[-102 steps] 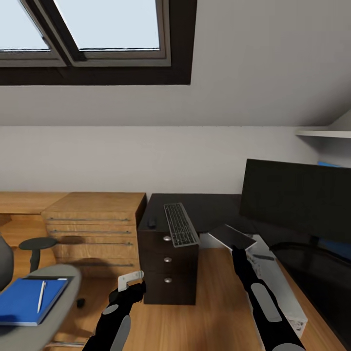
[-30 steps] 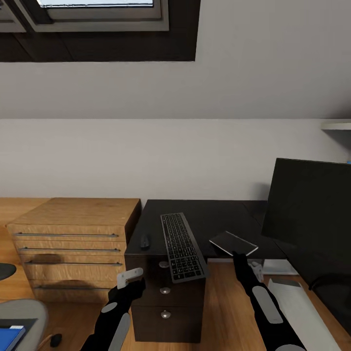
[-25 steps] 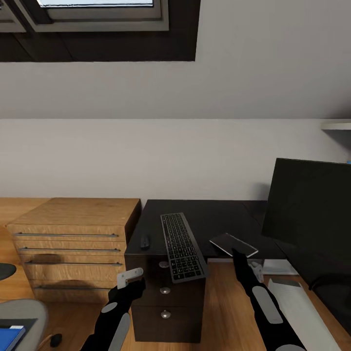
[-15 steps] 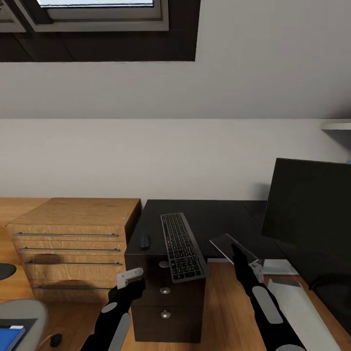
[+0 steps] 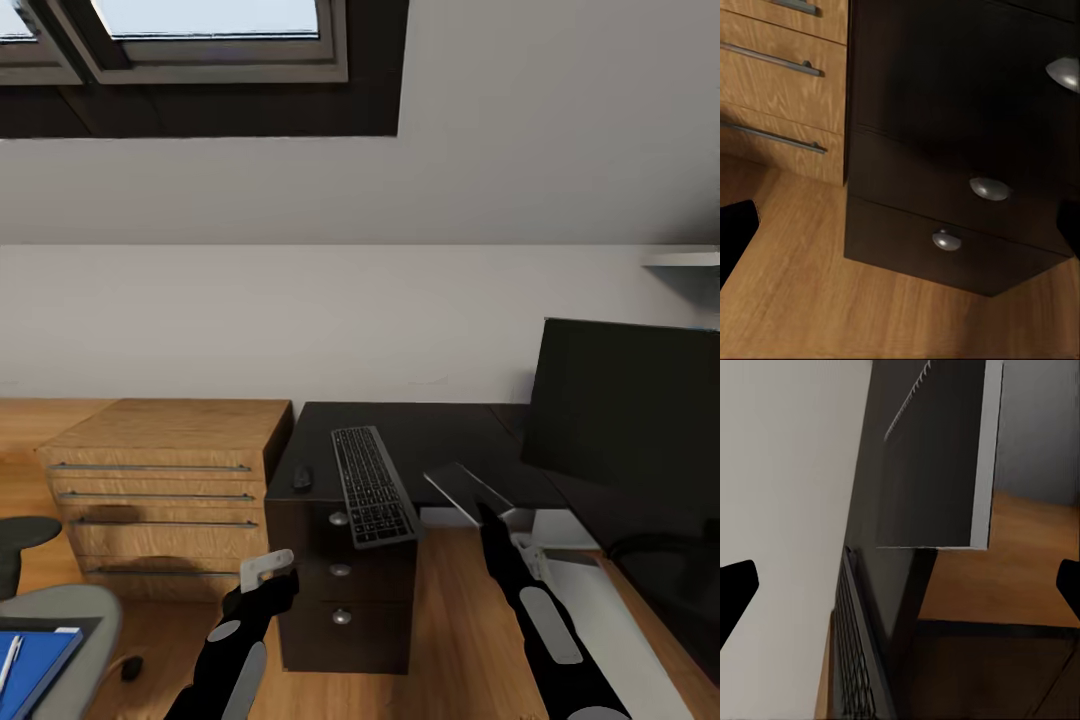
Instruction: In the bedroom, organize the workspace by keeping the computer under the desk, ensuring the monitor is on the desk, placing the keyboard on the desk next to the monitor, placing the mouse on the desk next to the keyboard, moving the folder from the swivel chair onto the desk next to the mouse, stacking the notebook on top of the folder with the pen on top of the notebook, and positioning the swivel chair next to the desk.
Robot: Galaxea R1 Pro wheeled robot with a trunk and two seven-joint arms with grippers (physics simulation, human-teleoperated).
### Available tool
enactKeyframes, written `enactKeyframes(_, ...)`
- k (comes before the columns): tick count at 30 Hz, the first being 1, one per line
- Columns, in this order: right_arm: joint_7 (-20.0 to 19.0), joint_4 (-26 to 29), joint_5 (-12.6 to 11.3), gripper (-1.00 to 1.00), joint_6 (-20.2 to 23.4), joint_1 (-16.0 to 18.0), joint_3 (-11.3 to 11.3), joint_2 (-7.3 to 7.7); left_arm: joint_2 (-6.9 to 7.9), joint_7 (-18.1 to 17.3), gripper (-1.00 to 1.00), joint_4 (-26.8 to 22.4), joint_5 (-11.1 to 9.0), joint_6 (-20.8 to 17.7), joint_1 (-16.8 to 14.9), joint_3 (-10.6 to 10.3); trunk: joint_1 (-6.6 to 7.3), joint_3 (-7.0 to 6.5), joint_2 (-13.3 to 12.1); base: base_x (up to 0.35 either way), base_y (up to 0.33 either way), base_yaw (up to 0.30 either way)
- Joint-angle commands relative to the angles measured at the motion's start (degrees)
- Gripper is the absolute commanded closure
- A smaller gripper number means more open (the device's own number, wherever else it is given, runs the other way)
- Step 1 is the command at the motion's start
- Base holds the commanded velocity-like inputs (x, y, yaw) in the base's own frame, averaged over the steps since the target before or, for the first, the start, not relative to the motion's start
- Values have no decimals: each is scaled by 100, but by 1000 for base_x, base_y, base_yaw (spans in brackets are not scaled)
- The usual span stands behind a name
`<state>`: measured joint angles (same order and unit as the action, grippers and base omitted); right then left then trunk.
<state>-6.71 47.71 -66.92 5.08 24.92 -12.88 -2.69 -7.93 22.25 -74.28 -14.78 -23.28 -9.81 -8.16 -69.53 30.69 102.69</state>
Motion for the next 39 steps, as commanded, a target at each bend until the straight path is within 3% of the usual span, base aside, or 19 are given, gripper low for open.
enactKeyframes(1,-23,2,-49,-100,45,4,-30,-1,2,51,-100,-7,-60,-15,-4,-10,4,6,4,-334,0,0)
enactKeyframes(12,-34,3,-44,-100,59,4,-30,20,3,52,-100,4,-60,-13,-4,-10,4,6,4,-323,-95,0)
enactKeyframes(20,-70,16,-47,-100,66,4,-17,155,10,51,-100,32,-60,-16,-4,-3,4,6,4,-272,-226,0)
enactKeyframes(27,-182,86,-46,-100,79,4,26,179,4,47,-100,80,-49,4,-2,-16,4,6,4,-73,-73,0)
enactKeyframes(39,-402,347,-40,-100,129,2,56,181,2,63,-100,81,-43,5,-4,-19,268,-209,-478,-6,-6,0)
